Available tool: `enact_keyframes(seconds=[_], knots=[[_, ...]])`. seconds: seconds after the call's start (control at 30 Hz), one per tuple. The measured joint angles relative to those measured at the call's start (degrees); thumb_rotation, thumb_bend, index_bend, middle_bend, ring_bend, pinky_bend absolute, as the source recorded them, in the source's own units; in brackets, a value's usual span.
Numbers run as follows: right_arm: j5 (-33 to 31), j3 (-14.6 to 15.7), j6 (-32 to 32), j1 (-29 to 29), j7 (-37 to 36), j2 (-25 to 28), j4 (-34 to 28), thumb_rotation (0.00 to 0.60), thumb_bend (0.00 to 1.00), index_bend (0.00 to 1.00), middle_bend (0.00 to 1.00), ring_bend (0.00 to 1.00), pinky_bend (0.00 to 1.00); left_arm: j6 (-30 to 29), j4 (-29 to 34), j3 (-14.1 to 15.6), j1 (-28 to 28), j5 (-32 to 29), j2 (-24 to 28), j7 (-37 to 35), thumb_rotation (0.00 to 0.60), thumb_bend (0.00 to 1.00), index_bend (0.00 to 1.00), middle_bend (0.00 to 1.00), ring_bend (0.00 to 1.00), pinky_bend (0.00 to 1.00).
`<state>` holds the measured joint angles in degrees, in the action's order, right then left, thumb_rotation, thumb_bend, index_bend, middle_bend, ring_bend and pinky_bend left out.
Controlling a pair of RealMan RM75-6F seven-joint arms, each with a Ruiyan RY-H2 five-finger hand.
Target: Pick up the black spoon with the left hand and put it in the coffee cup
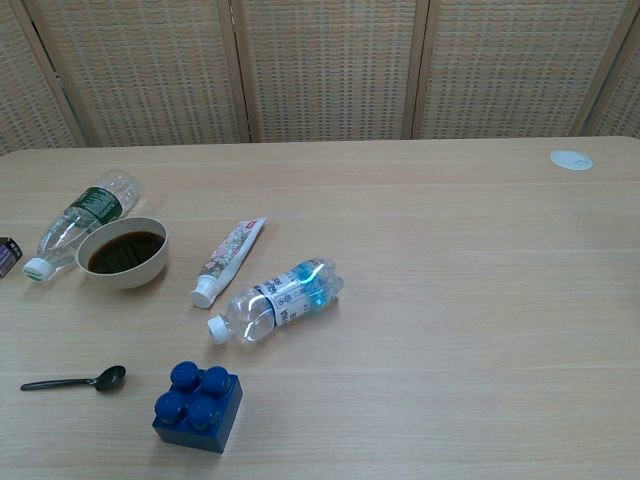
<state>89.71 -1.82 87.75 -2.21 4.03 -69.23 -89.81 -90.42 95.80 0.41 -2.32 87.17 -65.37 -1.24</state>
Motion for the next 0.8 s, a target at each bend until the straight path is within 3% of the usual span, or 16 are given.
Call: enact_keyframes(seconds=[0.8], knots=[[-0.2,0.1,0.2,0.3,-1.5,-0.3,1.1,0.600,0.19,0.22,0.07,0.00,0.00,1.9,1.0,0.1,0.8,-0.2,0.4,2.7,0.600,0.24,0.02,0.00,0.00,0.00]])
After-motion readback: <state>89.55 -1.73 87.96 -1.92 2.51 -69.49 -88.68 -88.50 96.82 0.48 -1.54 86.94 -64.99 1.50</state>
